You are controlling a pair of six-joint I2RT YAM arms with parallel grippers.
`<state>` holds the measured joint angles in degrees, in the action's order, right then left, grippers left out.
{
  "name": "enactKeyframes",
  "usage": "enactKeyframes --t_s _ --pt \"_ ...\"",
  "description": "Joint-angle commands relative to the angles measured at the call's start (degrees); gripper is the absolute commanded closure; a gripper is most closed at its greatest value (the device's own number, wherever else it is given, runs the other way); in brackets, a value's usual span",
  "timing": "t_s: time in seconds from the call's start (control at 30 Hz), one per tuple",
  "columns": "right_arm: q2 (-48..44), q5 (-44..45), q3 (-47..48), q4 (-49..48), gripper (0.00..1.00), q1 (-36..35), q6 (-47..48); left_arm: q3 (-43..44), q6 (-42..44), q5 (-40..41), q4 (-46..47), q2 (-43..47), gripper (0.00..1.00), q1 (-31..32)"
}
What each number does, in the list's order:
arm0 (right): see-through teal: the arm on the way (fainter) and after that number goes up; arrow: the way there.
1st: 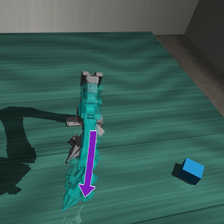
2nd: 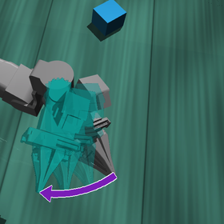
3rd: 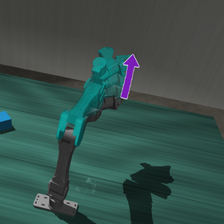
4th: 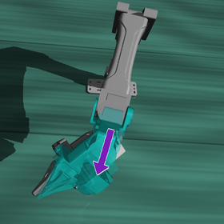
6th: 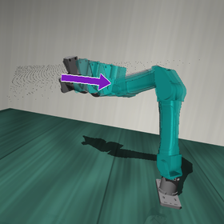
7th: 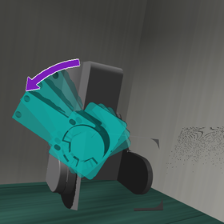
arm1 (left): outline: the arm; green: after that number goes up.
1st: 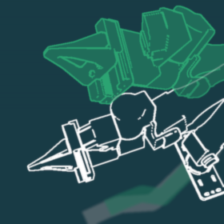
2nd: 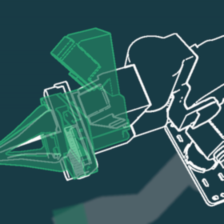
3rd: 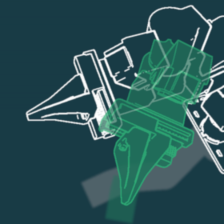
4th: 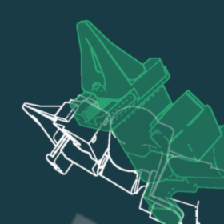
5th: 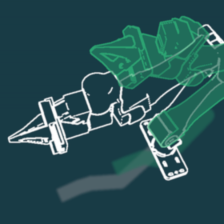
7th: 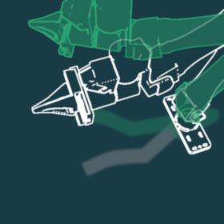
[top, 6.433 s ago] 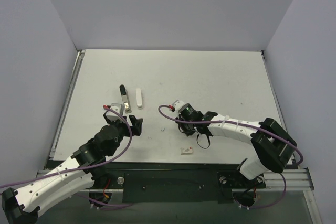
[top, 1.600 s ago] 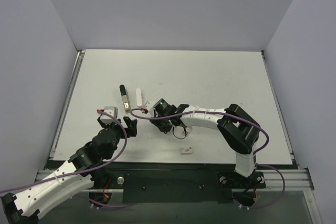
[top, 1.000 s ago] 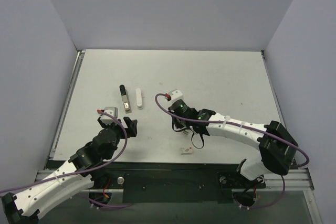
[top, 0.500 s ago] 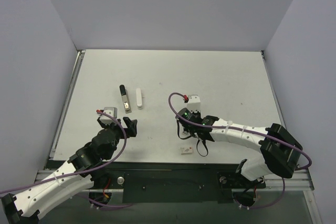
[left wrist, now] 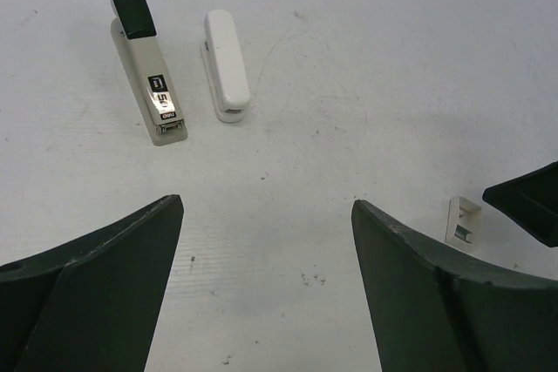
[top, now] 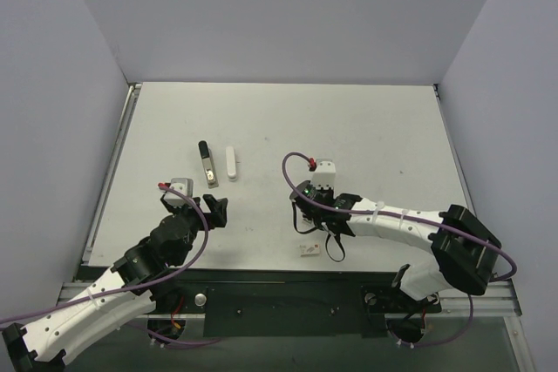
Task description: Unload the staples from the stapler
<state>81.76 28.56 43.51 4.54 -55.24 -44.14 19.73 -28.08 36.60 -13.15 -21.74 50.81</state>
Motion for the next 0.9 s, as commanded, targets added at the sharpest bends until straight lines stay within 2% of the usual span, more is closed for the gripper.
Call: enactKeyframes --t_s 0.0,0.87 --pt "0.95 2.91 -1.23 1.53 0.81 -0.92 -3.05 0.23 -0.05 -0.48 0.23 0.56 0.11 -0.18" --pt "3.67 3.00 -2.37 -0.49 0.81 -1.53 -6.48 0.23 -0.14 -0.30 0.05 0.38 0.11 -0.18"
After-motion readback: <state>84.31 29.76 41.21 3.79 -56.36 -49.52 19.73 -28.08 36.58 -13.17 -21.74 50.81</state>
